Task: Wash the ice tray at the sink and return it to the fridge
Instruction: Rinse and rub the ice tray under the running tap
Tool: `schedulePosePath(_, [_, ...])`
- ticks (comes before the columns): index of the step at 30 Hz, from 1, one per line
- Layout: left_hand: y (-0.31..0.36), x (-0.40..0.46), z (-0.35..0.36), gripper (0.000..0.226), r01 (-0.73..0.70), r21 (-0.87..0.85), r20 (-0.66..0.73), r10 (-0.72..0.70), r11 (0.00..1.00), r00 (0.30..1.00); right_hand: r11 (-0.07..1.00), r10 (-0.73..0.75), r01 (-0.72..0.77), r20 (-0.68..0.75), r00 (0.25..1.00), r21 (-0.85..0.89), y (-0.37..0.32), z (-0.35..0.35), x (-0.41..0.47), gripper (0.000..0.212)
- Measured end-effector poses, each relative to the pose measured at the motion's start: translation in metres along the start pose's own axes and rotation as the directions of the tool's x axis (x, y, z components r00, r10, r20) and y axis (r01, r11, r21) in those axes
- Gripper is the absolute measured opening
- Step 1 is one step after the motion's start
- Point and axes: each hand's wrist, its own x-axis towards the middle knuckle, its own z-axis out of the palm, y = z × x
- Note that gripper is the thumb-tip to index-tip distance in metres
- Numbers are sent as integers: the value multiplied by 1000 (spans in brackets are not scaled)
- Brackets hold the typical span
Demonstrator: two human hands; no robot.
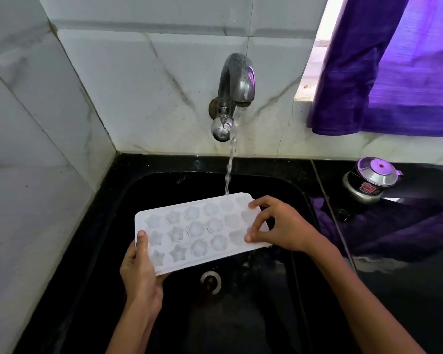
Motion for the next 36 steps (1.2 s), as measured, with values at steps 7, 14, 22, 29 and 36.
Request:
schedulePosePath(7, [-9, -1, 10, 21, 32, 40, 72, -35, 999, 997, 991, 14, -17, -28, 1000, -133, 1, 14, 22, 32])
schedulePosePath(14, [-8, -1, 8, 21, 29, 30, 62, -31, 999, 998, 998, 23, -28, -81, 996, -61, -4, 20, 27, 19])
schedulePosePath(22, [-13, 0, 2, 23, -16, 35, 39, 15, 999, 999, 978, -28, 8, -96, 995, -210, -11, 28, 19, 19])
schedulePosePath(29, [-13, 1, 4, 22, -34, 29, 35, 33, 999, 999, 987, 24, -55, -199, 980, -149, -13, 27, 20, 31])
schedulePosePath(36, [-15, -3, 6, 21, -58, 0, 1, 58, 998, 998, 955, -81, 39, -132, 988, -294, -20, 26, 29, 12])
